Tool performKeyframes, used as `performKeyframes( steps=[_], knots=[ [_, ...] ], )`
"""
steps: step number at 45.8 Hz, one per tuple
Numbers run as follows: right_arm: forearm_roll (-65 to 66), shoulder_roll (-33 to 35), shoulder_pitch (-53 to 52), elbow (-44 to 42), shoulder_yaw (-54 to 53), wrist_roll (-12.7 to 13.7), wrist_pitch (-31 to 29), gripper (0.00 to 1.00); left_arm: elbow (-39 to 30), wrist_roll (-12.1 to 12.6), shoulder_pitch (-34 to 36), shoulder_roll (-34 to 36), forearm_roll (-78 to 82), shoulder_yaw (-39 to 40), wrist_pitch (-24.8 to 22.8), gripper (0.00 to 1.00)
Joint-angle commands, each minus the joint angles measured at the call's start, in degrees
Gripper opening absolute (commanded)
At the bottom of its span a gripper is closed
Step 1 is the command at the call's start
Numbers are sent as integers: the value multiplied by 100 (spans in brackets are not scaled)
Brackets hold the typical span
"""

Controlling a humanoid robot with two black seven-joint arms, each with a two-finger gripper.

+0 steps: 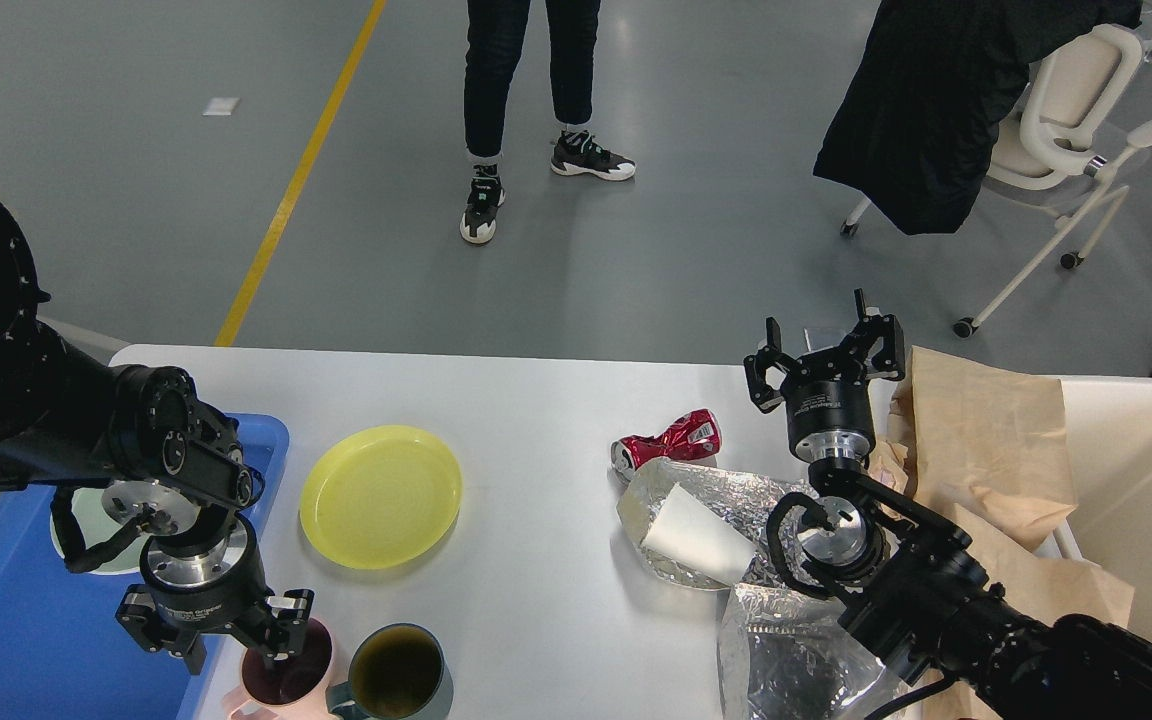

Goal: Tidy desktop

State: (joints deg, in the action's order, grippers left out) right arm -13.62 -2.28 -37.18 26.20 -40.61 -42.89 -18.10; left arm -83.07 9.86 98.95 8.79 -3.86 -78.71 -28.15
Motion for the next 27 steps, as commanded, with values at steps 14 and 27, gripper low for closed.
performKeyframes(
  steps=[14, 27],
  knots=[
    [-1, 0, 0, -1, 0, 0, 0, 100, 133, 7, 582, 140, 0, -109, -1044, 97],
    [-9, 0, 0, -10, 0, 0, 0, 100, 756, -37, 1030, 167, 0, -74, -947, 97]
  ],
)
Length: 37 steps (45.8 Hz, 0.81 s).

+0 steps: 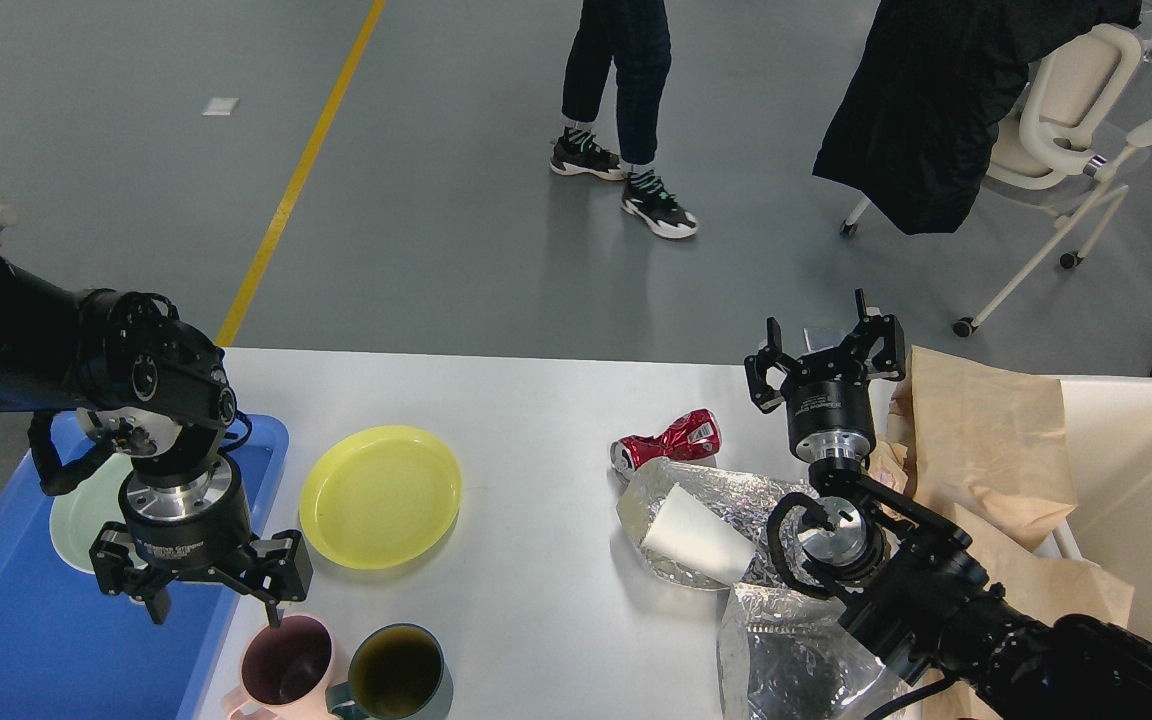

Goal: Tidy desktop

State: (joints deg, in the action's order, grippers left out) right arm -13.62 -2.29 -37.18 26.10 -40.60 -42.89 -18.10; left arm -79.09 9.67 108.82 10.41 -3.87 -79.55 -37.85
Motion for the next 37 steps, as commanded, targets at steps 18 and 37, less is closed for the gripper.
performKeyframes(
  steps=[18, 37],
  knots=[
    [-9, 0, 0, 18, 0, 0, 0, 100, 482, -18, -45, -30, 0, 45, 14, 97],
    [-9, -8, 0, 35, 0, 0, 0, 100, 482, -18, -151, -30, 0, 54, 23, 97]
  ],
)
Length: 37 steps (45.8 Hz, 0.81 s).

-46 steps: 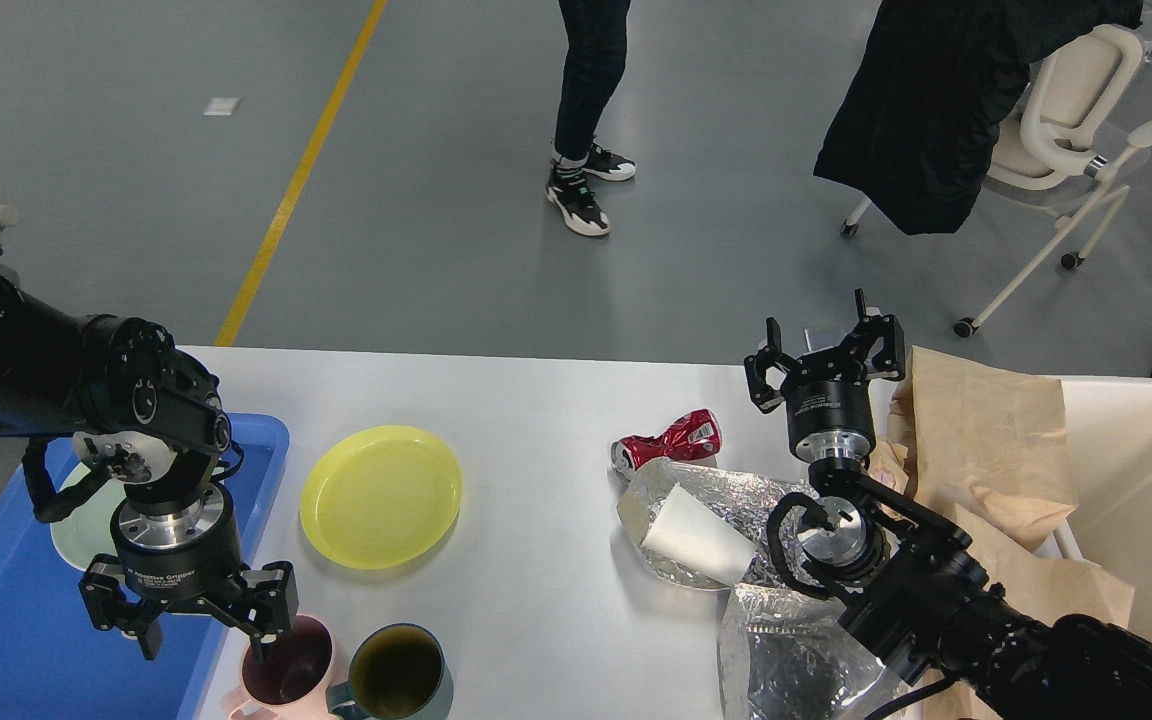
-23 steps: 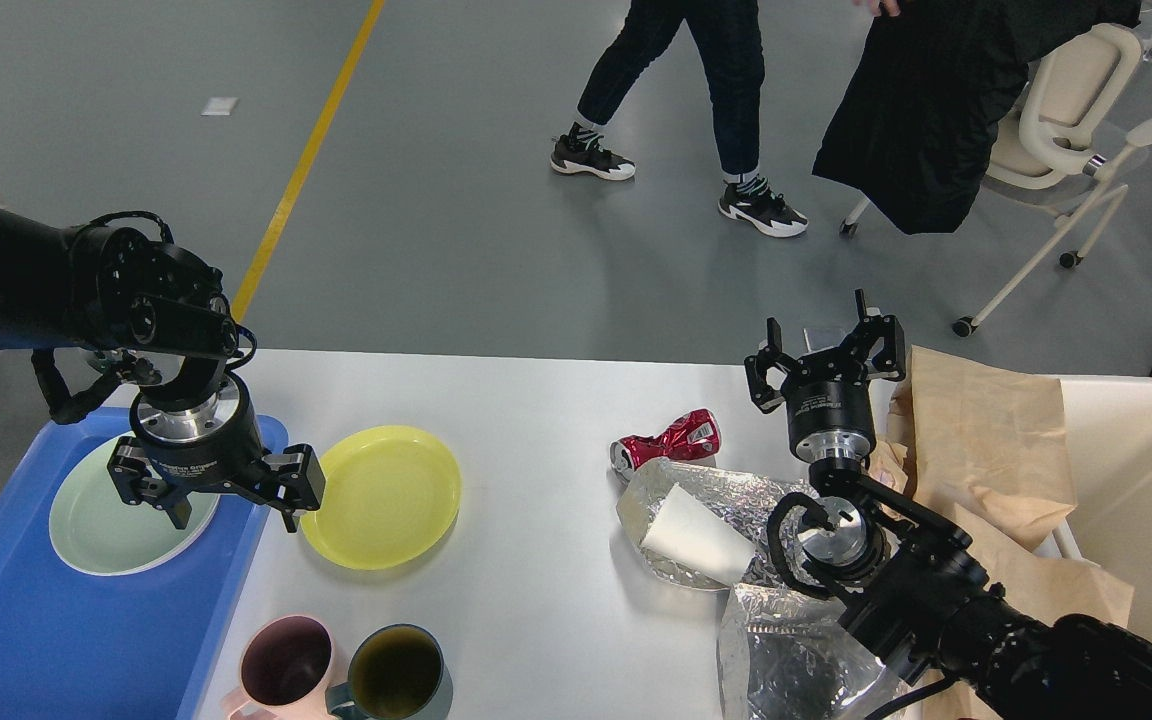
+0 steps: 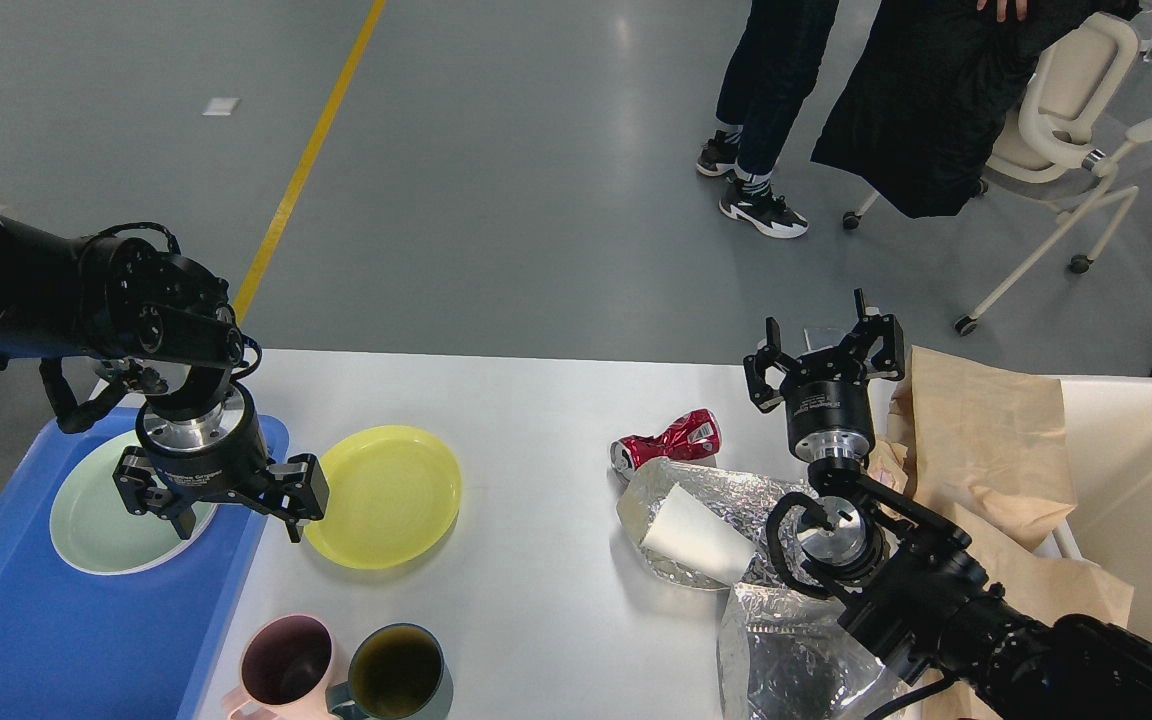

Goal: Tidy desktop

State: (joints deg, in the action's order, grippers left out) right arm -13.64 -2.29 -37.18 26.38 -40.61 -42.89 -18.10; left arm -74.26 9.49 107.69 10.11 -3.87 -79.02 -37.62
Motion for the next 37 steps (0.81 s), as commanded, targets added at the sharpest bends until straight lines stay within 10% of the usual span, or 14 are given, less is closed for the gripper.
performKeyframes(
  steps=[1, 37],
  knots=[
    [2, 1, 0, 16, 0, 0, 0, 100, 8, 0, -38, 0, 0, 0, 0, 97],
    [-7, 1, 0, -1, 0, 0, 0, 100, 17, 44, -468, -8, 0, 79, -132, 97]
  ],
)
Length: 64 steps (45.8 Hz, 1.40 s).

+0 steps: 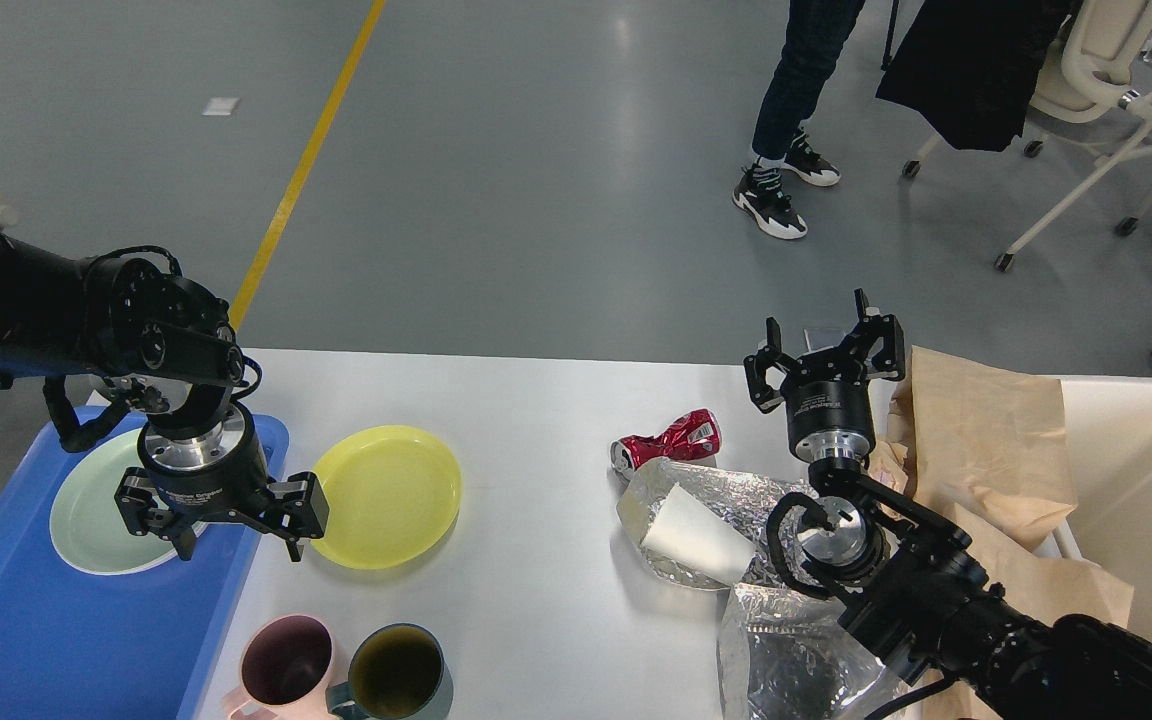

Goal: Tidy desktop

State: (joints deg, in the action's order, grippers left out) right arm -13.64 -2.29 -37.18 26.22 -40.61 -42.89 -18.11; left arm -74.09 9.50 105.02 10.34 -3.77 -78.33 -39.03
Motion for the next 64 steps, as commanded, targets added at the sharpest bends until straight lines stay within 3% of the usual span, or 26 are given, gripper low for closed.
performKeyframes(
  steps=[1, 19, 25, 30, 35, 38, 43, 53, 64],
  knots=[
    [2, 1, 0, 14, 0, 0, 0, 100, 8, 43, -227, -41, -18, 19, 9, 97],
    [2, 1, 0, 14, 0, 0, 0, 100, -79, -10, -368, -85, -9, 433, -140, 97],
    [2, 1, 0, 14, 0, 0, 0, 100, -88, 95, -359, -85, -1, 380, -518, 97],
    [2, 1, 0, 14, 0, 0, 0, 100, -88, 437, -377, -111, 35, 380, -413, 96],
    [2, 1, 0, 14, 0, 0, 0, 100, -115, 1043, -544, -199, 35, 415, 69, 95],
    [2, 1, 0, 14, 0, 0, 0, 100, -132, 1255, -640, -269, 35, 424, 360, 94],
    [2, 1, 0, 14, 0, 0, 0, 100, -159, 1326, -693, -278, 35, 468, 729, 94],
    [2, 1, 0, 14, 0, 0, 0, 100, -176, 1510, -904, -366, 43, 512, 835, 93],
    [2, 1, 0, 14, 0, 0, 0, 100, -396, 1546, -1001, -384, 43, 643, 1037, 92]
  ],
)
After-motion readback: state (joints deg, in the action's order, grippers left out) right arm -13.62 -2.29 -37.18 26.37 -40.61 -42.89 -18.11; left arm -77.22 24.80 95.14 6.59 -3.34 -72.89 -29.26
